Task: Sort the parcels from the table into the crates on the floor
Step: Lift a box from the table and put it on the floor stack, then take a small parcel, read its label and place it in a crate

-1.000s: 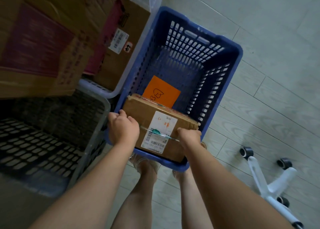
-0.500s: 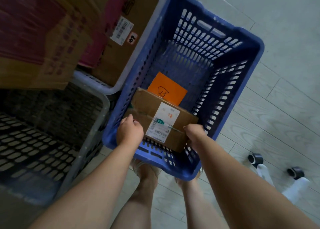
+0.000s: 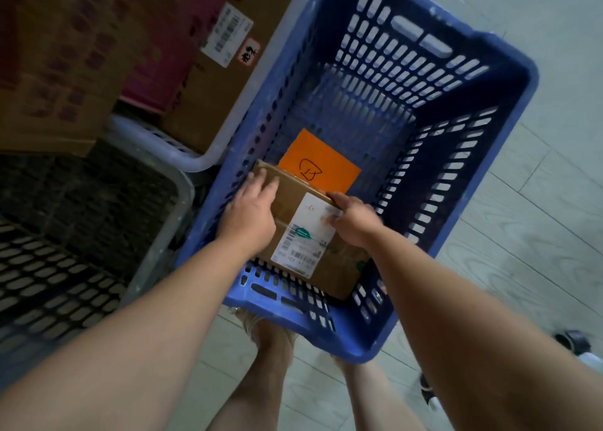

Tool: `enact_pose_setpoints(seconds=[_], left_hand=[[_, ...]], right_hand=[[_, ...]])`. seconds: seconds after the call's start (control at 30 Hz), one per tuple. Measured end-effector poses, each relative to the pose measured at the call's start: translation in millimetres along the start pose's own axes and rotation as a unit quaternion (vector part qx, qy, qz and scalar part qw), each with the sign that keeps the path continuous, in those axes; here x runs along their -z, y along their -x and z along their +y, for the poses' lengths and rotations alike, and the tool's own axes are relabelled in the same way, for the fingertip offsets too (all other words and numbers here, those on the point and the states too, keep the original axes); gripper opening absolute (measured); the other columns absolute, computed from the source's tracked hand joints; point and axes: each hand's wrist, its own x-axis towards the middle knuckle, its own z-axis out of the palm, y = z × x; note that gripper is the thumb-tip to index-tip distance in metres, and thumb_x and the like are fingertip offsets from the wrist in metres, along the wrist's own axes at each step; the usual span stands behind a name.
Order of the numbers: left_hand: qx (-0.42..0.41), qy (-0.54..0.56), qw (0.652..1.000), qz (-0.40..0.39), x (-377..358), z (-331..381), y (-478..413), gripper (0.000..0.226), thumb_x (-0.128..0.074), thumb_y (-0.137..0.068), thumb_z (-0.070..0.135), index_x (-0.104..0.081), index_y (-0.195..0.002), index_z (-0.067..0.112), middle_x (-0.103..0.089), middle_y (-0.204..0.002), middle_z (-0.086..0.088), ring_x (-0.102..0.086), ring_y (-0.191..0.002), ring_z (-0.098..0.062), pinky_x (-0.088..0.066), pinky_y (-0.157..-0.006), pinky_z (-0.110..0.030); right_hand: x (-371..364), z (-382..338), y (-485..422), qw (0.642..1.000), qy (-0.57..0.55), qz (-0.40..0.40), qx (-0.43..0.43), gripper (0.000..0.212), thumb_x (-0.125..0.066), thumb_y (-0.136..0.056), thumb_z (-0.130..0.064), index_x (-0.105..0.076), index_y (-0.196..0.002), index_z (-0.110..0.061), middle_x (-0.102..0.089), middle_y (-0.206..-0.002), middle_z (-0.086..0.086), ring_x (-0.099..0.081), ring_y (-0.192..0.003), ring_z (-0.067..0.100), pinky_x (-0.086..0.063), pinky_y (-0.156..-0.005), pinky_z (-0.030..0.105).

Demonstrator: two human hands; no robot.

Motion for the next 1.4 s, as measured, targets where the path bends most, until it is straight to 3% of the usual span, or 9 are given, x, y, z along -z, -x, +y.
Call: enact_pose_setpoints(seconds=[0.07, 0.17, 0.4, 0.47, 0.6, 0.67, 0.77, 1.0, 1.4], left_hand=[[-0.04, -0.079, 0.996, -0.02, -3, -2, -7, 0.068, -0.038, -0.093, 0.007, -0.009, -0.151, 0.029, 0.005, -0.159, 0.004, 0.009, -0.145, -0.019, -0.008, -0.115, -0.04], [-0.063, -0.166, 0.984, -0.022, -11, 1, -8, 0.074, -0.044, -0.091, 0.014, -0.003, -0.151, 0.026, 0.008, -0.159, 0.001, 0.014, -0.144, -0.023, 0.011, -0.111, -0.036], [-0.057, -0.173, 0.98, -0.082, 9, 13, -17, 0.075, -0.048, -0.087, 0.004, -0.012, -0.15, 0.023, -0.002, -0.159, 0.0, 0.004, -0.145, -0.024, -0.007, -0.116, -0.041], [-0.042, -0.121, 0.988, -0.083, 24, 18, -8, 0.069, -0.041, -0.09, -0.001, -0.016, -0.15, 0.022, -0.004, -0.16, 0.001, 0.0, -0.146, -0.021, -0.012, -0.115, -0.04], [0.05, 0.081, 0.995, -0.036, 60, 40, 32, 0.052, -0.035, -0.098, 0.009, -0.028, -0.148, 0.021, -0.019, -0.157, 0.002, -0.021, -0.142, -0.02, -0.022, -0.112, -0.036], [0.059, 0.153, 0.986, 0.005, 91, 59, 58, 0.046, -0.038, -0.098, 0.012, -0.037, -0.143, 0.018, -0.032, -0.151, -0.005, -0.033, -0.135, -0.023, -0.029, -0.106, -0.033], [0.066, 0.253, 0.964, 0.055, 146, 82, 105, 0.038, -0.044, -0.096, 0.013, -0.049, -0.134, 0.012, -0.049, -0.137, -0.011, -0.048, -0.122, -0.026, -0.038, -0.099, -0.031], [0.032, 0.323, 0.932, 0.163, 244, 108, 222, 0.03, -0.046, -0.095, 0.017, -0.057, -0.123, 0.015, -0.06, -0.119, -0.005, -0.05, -0.096, -0.01, -0.038, -0.08, -0.021], [0.008, 0.407, 0.846, 0.343, 266, 141, 483, 0.029, -0.05, -0.094, 0.016, -0.059, -0.122, 0.012, -0.058, -0.107, -0.001, -0.052, -0.098, -0.009, -0.039, -0.082, -0.018]], right_hand=[[0, 9, -3, 0.999, -0.034, -0.021, 0.027, 0.051, -0.047, -0.096, -0.019, -0.037, -0.142, -0.04, -0.052, -0.133, -0.001, -0.052, -0.109, 0.02, -0.048, -0.075, 0.033], [1, 17, -6, 0.998, -0.025, -0.042, 0.041, 0.051, -0.046, -0.098, -0.02, -0.035, -0.144, -0.039, -0.045, -0.138, 0.001, -0.049, -0.115, 0.021, -0.043, -0.079, 0.029], [6, 6, 6, 0.997, 0.048, -0.025, 0.047, 0.058, -0.037, -0.099, -0.009, -0.023, -0.15, -0.034, -0.034, -0.152, 0.003, -0.035, -0.136, 0.028, -0.039, -0.103, 0.039], [15, 0, 27, 0.999, 0.024, 0.004, 0.032, 0.061, -0.037, -0.099, -0.007, -0.019, -0.151, -0.033, -0.025, -0.157, 0.004, -0.037, -0.135, 0.031, -0.044, -0.099, 0.043], [45, -11, 83, 0.993, -0.101, 0.06, 0.012, 0.055, -0.042, -0.099, -0.009, -0.028, -0.149, -0.027, -0.036, -0.151, 0.006, -0.056, -0.072, 0.011, -0.039, -0.044, 0.015], [66, -26, 125, 0.979, -0.164, 0.118, 0.008, 0.049, -0.045, -0.099, -0.014, -0.034, -0.146, -0.022, -0.045, -0.145, 0.006, -0.06, -0.089, 0.012, -0.043, -0.058, 0.01], [89, -54, 194, 0.949, -0.257, 0.183, 0.018, 0.042, -0.049, -0.098, -0.016, -0.044, -0.14, -0.015, -0.051, -0.139, 0.008, -0.053, -0.118, 0.021, -0.046, -0.098, 0.036], [104, -104, 328, 0.888, -0.391, 0.235, 0.048, 0.031, -0.049, -0.096, -0.016, -0.056, -0.126, -0.017, -0.06, -0.125, 0.005, -0.057, -0.112, 0.021, -0.049, -0.093, 0.038], [64, -117, 549, 0.877, -0.382, 0.155, 0.246, 0.011, -0.056, -0.094, -0.02, -0.061, -0.1, -0.027, -0.064, -0.099, -0.002, -0.059, -0.084, 0.01, -0.045, -0.066, 0.024]])
